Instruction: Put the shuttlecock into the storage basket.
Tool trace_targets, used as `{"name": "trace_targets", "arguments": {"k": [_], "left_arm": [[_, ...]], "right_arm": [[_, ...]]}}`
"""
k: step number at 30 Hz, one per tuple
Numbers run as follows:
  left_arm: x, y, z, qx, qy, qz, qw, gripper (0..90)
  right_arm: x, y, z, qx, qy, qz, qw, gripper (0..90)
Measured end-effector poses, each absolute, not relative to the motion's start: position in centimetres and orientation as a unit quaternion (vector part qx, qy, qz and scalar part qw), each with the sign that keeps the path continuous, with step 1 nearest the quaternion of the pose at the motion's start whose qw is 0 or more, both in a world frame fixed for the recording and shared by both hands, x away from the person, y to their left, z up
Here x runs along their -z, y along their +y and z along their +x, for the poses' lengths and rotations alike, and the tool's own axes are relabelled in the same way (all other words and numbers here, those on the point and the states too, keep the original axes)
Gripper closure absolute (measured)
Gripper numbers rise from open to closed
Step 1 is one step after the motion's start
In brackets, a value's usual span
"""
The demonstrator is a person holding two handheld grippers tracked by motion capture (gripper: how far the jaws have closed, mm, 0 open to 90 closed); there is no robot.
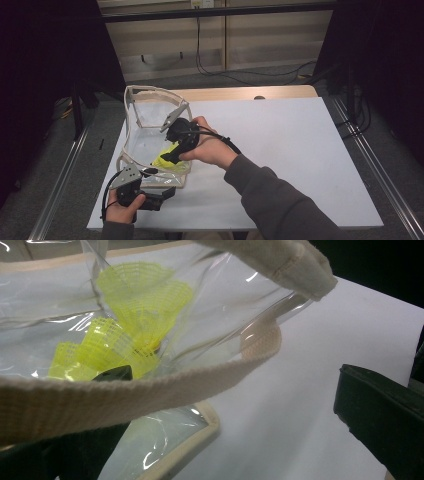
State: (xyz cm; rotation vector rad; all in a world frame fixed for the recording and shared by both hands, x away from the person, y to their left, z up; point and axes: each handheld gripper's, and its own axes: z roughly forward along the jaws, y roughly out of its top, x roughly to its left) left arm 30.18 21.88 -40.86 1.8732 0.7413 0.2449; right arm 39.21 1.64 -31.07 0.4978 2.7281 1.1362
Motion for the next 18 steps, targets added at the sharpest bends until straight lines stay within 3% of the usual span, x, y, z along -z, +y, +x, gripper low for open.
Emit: {"name": "trace_targets", "arguments": {"k": [8, 18], "left_arm": [[40.9, 21.8, 30.2, -0.101, 0.309, 0.786, 0.526, 3.2], [41.0, 21.8, 30.1, -0.100, 0.309, 0.788, 0.523, 3.2]], "right_arm": [[29.3, -1.6, 38.7, -0.403, 0.895, 0.177, 0.074, 22.6], [28.9, -7.1, 38.3, -0.423, 0.879, 0.200, 0.088, 19.5]]}}
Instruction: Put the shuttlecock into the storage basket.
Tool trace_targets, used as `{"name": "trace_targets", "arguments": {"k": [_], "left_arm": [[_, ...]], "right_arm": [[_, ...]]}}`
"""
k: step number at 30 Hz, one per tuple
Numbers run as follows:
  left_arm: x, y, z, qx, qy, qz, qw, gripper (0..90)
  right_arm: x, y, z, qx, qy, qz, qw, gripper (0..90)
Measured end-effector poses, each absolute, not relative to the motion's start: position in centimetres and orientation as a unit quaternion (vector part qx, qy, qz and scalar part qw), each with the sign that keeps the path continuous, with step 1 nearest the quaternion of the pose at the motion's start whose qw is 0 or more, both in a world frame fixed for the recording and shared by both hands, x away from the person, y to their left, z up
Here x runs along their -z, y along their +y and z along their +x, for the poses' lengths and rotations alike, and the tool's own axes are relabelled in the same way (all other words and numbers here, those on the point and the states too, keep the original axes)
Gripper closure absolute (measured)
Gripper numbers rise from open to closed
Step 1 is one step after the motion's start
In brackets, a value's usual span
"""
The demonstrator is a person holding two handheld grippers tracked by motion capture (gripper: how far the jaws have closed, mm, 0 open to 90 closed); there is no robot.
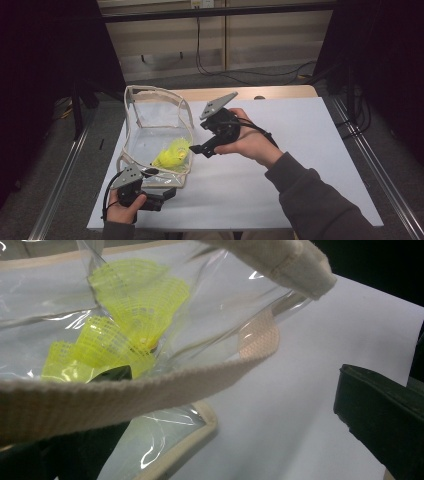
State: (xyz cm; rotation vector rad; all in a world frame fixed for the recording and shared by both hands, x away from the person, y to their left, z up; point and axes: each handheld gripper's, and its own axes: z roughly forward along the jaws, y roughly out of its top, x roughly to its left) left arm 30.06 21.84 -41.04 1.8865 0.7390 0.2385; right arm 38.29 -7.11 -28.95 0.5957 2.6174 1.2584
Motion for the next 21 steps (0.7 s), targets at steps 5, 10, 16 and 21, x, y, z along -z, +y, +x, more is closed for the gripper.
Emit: {"name": "trace_targets", "arguments": {"k": [5, 10, 16, 21], "left_arm": [[40.9, 22.0, 29.9, -0.104, 0.312, 0.785, 0.526, 3.2], [41.0, 21.9, 29.9, -0.103, 0.310, 0.788, 0.522, 3.2], [41.0, 21.9, 29.9, -0.100, 0.311, 0.789, 0.521, 3.2], [41.0, 21.9, 29.9, -0.101, 0.311, 0.788, 0.522, 3.2]], "right_arm": [[29.7, -9.3, 37.9, -0.427, 0.874, 0.211, 0.091, 18.0], [30.8, -11.2, 37.5, -0.432, 0.869, 0.221, 0.093, 17.5], [32.3, -13.2, 37.1, -0.433, 0.865, 0.233, 0.099, 16.8], [33.6, -14.9, 36.8, -0.433, 0.861, 0.247, 0.102, 16.5]]}}
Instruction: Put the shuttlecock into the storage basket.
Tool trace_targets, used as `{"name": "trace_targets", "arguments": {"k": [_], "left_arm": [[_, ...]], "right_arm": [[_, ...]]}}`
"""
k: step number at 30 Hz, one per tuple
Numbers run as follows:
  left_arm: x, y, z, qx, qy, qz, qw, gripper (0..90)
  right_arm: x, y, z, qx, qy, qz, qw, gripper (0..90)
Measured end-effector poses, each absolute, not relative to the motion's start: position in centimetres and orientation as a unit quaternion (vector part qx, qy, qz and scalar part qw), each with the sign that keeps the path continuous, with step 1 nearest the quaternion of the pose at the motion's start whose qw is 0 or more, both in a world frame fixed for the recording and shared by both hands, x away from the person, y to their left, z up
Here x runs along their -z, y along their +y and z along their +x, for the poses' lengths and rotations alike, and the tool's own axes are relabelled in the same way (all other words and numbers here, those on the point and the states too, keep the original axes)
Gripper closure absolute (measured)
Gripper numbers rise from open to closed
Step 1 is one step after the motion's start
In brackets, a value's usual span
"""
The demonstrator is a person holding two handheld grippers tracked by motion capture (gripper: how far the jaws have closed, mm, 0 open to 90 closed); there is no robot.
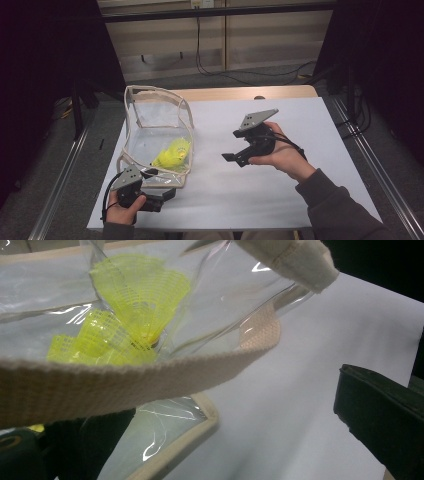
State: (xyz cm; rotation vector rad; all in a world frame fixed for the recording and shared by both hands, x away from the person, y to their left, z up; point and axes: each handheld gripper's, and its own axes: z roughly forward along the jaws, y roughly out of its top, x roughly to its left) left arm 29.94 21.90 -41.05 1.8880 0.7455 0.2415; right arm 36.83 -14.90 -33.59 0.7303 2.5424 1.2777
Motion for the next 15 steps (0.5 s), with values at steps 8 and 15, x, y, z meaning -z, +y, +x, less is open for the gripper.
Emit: {"name": "trace_targets", "arguments": {"k": [8, 15], "left_arm": [[41.1, 21.9, 30.0, -0.102, 0.312, 0.788, 0.521, 3.2], [41.1, 21.9, 30.0, -0.101, 0.312, 0.789, 0.519, 3.2]], "right_arm": [[36.0, -18.0, 36.2, -0.431, 0.853, 0.275, 0.102, 15.6], [38.3, -20.7, 35.3, -0.432, 0.844, 0.299, 0.106, 15.3]]}}
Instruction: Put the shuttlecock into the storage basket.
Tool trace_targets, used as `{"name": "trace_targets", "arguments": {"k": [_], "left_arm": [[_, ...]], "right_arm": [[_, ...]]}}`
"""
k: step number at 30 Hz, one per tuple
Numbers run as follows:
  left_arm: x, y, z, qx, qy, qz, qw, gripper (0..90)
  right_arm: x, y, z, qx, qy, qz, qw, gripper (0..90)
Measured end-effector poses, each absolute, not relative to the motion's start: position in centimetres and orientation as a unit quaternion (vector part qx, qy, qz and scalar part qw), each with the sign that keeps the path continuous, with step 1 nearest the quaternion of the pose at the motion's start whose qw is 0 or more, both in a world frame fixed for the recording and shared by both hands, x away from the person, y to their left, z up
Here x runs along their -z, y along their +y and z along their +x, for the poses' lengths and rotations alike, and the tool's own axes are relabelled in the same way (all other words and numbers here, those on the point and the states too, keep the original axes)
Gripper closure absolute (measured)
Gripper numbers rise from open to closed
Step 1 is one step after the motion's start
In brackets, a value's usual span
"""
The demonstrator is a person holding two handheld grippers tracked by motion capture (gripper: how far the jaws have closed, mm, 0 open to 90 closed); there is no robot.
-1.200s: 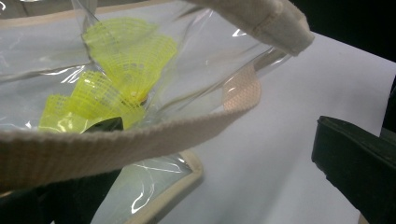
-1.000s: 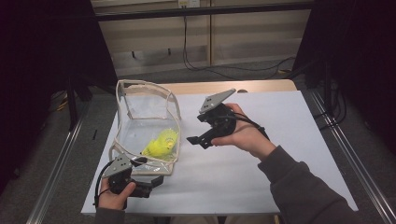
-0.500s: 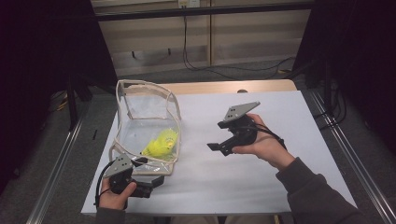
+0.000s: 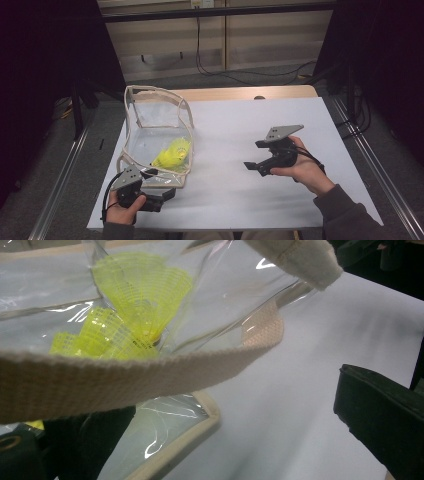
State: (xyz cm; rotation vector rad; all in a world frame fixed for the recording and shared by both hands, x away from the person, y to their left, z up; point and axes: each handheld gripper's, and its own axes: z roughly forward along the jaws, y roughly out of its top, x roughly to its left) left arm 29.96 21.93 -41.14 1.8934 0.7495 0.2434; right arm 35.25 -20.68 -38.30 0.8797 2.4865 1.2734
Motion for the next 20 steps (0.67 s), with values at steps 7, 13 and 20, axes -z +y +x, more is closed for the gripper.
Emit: {"name": "trace_targets", "arguments": {"k": [7, 13, 20], "left_arm": [[41.2, 21.9, 30.0, -0.103, 0.315, 0.790, 0.517, 3.2], [41.2, 22.0, 30.0, -0.104, 0.316, 0.790, 0.515, 3.2], [41.4, 21.9, 30.0, -0.102, 0.314, 0.791, 0.514, 3.2]], "right_arm": [[40.0, -22.8, 34.3, -0.433, 0.838, 0.315, 0.106, 15.0], [41.2, -24.1, 33.4, -0.430, 0.837, 0.319, 0.108, 14.9], [42.8, -25.5, 32.2, -0.429, 0.834, 0.327, 0.113, 14.0]]}}
